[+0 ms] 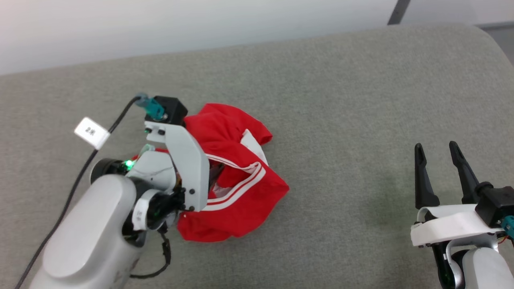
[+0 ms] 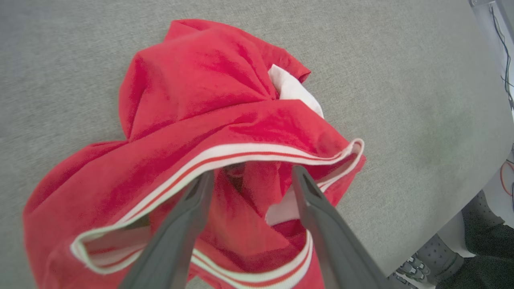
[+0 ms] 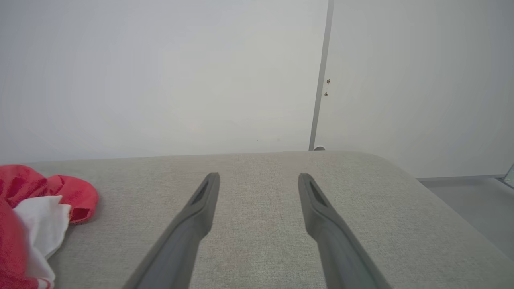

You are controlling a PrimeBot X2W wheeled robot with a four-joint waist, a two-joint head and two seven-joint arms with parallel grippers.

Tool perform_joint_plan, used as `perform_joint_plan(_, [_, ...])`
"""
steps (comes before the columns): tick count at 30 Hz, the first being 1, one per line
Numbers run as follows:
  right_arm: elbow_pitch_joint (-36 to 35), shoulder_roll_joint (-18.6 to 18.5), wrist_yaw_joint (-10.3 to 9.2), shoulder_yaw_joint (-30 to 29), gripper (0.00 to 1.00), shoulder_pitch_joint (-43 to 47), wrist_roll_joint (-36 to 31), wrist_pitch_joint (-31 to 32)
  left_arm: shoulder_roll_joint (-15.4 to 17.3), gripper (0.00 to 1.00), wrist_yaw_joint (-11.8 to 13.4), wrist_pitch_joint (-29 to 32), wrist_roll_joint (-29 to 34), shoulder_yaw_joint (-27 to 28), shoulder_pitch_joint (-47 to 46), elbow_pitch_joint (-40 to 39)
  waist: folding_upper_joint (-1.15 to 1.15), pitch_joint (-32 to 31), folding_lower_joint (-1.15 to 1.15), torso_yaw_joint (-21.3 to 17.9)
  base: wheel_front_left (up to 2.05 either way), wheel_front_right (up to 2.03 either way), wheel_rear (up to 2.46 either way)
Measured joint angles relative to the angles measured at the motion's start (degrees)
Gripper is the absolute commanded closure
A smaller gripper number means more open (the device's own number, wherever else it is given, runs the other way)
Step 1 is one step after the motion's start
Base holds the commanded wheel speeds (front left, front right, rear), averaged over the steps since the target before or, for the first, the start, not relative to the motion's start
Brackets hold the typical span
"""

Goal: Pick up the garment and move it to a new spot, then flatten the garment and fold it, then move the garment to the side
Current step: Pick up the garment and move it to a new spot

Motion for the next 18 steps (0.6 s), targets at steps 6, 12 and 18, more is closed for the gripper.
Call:
perform_joint_plan(6, [0.21,0.01,0.0,0.18,0.0,0.96,-1.0,0.02,1.51,0.0,-0.46,-2.6,-1.14,2.19,3.0,-3.83,0.0,-2.66,0.0,1.99,0.0,0.0,0.0])
perform_joint_plan(12, [0.14,-0.03,0.0,0.48,0.0,2.11,-1.25,0.38,2.47,0.0,-2.58,-10.48,-2.81,6.32,7.44,-6.93,0.0,-5.6,0.0,3.99,0.0,0.0,0.0])
perform_joint_plan(18, [-0.05,-0.2,0.0,1.02,0.0,3.5,-1.42,0.91,3.5,0.0,-7.16,-21.72,-3.28,10.45,12.38,-8.11,0.0,-8.35,0.0,5.94,0.0,0.0,0.0])
